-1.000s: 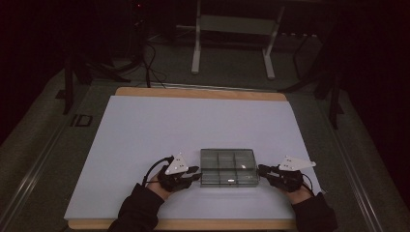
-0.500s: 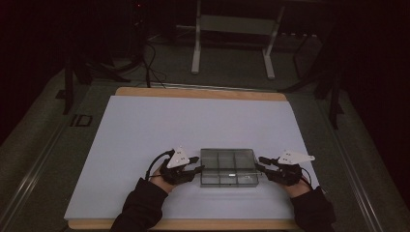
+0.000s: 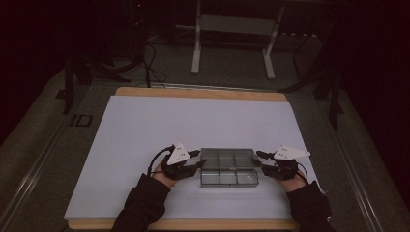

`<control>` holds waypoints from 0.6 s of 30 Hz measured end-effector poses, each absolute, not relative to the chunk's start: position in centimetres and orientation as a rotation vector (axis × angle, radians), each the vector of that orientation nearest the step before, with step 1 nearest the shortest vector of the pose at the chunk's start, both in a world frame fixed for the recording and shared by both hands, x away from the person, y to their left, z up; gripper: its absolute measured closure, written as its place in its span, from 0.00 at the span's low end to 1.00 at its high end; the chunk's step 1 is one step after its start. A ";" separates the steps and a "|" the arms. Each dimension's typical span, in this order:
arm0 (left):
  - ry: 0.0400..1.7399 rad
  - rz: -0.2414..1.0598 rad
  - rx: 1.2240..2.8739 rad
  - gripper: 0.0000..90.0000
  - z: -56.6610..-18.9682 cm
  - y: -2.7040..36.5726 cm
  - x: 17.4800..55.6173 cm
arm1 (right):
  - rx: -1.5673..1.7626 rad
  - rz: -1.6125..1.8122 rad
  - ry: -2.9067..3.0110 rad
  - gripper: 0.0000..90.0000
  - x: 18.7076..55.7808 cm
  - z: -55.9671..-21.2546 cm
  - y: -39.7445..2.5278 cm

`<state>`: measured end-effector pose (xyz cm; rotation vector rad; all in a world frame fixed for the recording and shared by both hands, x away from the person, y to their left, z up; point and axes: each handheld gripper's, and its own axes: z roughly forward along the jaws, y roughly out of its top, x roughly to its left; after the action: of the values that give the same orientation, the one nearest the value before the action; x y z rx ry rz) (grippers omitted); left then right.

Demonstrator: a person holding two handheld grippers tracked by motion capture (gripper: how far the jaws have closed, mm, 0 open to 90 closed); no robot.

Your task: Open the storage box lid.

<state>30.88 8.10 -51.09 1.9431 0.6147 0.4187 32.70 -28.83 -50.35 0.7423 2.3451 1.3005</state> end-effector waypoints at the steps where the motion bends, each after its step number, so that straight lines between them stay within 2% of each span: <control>1: 0.614 0.418 1.935 0.65 -51.1 8.0 31.0 | 0.743 1.300 2.343 0.65 32.8 -50.3 -28.8; 8: 0.637 0.447 1.933 0.66 -51.2 7.8 31.8 | 0.727 1.291 2.327 0.68 33.5 -50.3 -28.4; 18: 0.660 0.449 1.896 0.74 -51.5 7.4 32.8 | 0.735 1.280 2.298 0.74 34.3 -50.2 -27.9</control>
<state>32.76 7.45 -51.47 1.8963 0.6595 0.4489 34.30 -27.86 -50.22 0.7349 2.2976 1.2803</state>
